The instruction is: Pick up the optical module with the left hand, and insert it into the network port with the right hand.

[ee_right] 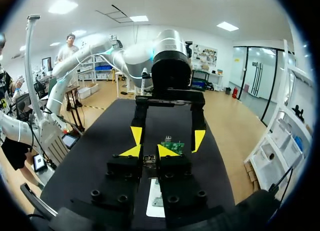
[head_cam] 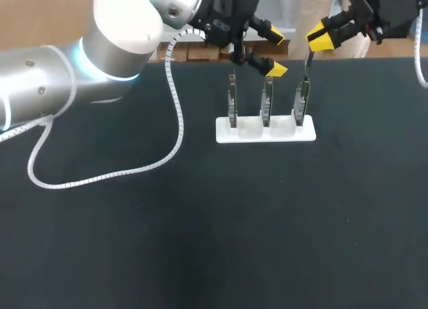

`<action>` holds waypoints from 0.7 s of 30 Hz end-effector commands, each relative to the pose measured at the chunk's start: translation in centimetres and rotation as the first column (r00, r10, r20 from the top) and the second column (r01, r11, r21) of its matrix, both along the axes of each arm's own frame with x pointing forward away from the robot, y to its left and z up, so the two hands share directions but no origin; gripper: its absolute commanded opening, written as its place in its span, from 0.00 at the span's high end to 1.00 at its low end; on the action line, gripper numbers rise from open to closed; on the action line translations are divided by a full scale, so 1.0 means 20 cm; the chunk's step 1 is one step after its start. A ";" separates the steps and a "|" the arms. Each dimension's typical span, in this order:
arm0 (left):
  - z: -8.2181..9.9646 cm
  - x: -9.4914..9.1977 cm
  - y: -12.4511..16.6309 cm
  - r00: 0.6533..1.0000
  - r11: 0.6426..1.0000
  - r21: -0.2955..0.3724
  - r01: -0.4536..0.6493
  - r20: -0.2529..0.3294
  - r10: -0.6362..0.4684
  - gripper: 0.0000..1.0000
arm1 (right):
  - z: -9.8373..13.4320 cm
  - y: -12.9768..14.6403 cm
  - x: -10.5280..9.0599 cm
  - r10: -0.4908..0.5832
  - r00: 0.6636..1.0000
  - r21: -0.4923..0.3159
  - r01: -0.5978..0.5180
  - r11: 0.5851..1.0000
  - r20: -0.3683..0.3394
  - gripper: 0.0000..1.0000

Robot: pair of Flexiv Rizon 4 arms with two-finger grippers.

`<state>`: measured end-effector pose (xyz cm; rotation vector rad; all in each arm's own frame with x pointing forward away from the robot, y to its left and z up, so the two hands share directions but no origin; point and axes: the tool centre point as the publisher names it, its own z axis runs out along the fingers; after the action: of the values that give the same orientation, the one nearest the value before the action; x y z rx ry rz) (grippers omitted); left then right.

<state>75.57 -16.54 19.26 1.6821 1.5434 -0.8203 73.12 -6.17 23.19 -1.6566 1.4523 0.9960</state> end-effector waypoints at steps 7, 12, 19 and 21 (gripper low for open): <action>0.00 0.01 -0.01 1.000 1.000 0.007 0.003 -0.004 -0.003 0.00 | -0.13 -0.03 0.03 0.008 0.999 0.021 -0.007 1.000 -0.052 1.00; 0.00 0.01 -0.01 1.000 1.000 0.007 0.003 -0.004 -0.003 0.00 | -0.15 -0.04 0.04 0.015 0.998 0.013 -0.014 1.000 -0.065 1.00; 0.00 0.01 -0.01 1.000 1.000 0.007 0.003 -0.004 -0.003 0.00 | -0.20 -0.05 0.05 0.006 0.997 0.009 -0.005 1.000 -0.074 1.00; 0.00 0.01 -0.01 1.000 1.000 0.007 0.003 -0.004 -0.003 0.00 | -0.20 -0.05 0.05 0.004 0.997 0.008 -0.003 1.000 -0.074 1.00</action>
<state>75.56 -16.56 19.25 1.6823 1.5430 -0.8199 73.90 -7.17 19.35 -1.6322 1.4970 1.0679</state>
